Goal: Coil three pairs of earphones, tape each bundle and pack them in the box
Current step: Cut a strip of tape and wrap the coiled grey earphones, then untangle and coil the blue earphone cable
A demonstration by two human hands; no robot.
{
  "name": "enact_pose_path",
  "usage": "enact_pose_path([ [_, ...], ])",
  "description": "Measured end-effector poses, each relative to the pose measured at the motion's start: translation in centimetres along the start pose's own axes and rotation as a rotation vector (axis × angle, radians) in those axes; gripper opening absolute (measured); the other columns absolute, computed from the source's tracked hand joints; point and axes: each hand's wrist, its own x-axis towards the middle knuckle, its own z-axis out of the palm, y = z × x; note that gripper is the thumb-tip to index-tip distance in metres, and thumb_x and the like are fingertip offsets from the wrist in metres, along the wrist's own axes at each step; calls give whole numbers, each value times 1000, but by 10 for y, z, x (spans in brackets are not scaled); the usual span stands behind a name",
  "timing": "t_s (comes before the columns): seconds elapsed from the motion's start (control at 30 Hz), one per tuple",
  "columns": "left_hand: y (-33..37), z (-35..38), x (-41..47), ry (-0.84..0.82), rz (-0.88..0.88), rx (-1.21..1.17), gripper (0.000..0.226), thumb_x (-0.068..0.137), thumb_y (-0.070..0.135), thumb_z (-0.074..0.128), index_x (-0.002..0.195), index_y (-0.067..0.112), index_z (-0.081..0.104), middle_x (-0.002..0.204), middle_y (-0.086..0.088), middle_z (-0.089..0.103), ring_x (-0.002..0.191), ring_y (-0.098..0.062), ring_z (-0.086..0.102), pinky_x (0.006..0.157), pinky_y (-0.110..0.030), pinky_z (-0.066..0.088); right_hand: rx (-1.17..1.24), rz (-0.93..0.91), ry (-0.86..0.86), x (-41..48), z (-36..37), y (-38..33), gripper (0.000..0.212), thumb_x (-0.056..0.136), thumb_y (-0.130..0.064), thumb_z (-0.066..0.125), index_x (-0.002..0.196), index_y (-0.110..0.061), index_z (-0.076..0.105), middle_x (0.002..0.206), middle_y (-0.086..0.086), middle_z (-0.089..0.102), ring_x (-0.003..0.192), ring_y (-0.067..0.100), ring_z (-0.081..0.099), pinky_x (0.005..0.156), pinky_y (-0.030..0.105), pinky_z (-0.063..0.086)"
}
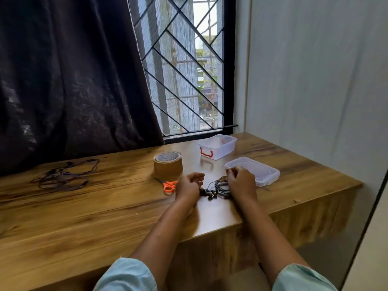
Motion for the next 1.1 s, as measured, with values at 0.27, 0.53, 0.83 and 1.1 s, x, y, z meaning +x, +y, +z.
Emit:
enact_pose_path([
  [0.27, 1, -24, -7, 73, 134, -73, 43, 87, -18, 29, 102, 3, 62, 97, -6, 63, 90, -19, 61, 84, -31, 52, -49, -263, 180, -27, 9, -23, 16, 93, -8, 51, 101, -7, 66, 97, 9, 66, 88, 17, 55, 75, 24, 40],
  [0.53, -3, -112, 21, 370, 256, 53, 44, 79, -11, 37, 83, 23, 65, 88, -4, 68, 78, -21, 63, 67, -28, 52, -64, -592, -307, -96, 89, -102, 30, 93, -12, 48, 122, -11, 54, 124, 9, 55, 115, 24, 48, 94, 33, 43],
  [0.83, -31, -282, 26, 721, 252, 495, 25, 88, -2, 49, 94, 16, 66, 96, -6, 68, 88, -26, 62, 75, -33, 49, -113, -668, -493, -107, 186, -157, 29, 95, -11, 48, 123, -12, 52, 127, 7, 48, 121, 26, 41, 96, 36, 45],
  [1.1, -35, -341, 52, 777, 191, 592, 24, 87, -3, 52, 102, 11, 67, 107, -10, 66, 104, -25, 59, 87, -26, 41, -65, -731, -489, -83, 266, -197, 31, 95, -10, 43, 125, -14, 52, 121, 7, 55, 117, 25, 46, 93, 37, 48],
])
